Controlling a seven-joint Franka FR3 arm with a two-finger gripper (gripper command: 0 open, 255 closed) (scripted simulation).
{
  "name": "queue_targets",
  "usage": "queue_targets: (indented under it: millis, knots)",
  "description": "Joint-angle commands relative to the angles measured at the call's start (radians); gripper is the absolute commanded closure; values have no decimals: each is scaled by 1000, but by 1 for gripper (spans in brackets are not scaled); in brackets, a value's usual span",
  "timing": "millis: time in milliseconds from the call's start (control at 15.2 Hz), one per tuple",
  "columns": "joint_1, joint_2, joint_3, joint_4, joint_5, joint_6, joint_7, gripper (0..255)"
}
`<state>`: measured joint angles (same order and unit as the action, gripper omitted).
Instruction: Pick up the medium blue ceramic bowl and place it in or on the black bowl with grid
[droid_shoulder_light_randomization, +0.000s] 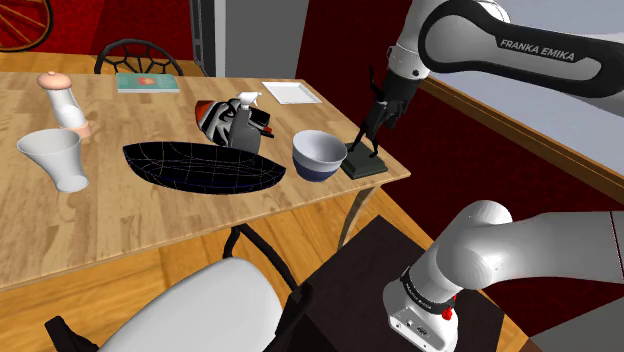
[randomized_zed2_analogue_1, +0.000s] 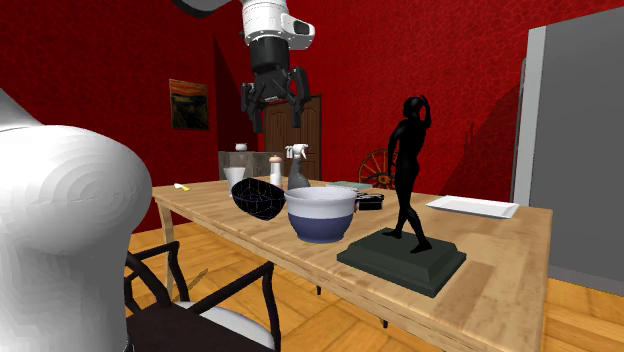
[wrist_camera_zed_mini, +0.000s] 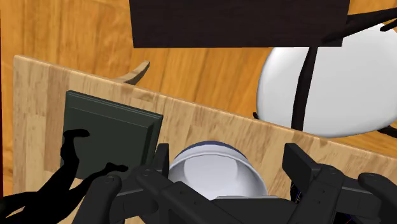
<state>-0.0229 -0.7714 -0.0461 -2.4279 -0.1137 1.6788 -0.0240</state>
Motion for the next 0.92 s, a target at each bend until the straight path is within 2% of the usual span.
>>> queue_targets:
  millis: [0,462,858]
  knots:
    - [0,0,0,0,0,0,0,0]
    - [16,179,90,-37,-4,238,129,0]
    - [13,381,167,-4,-49,420,254,0]
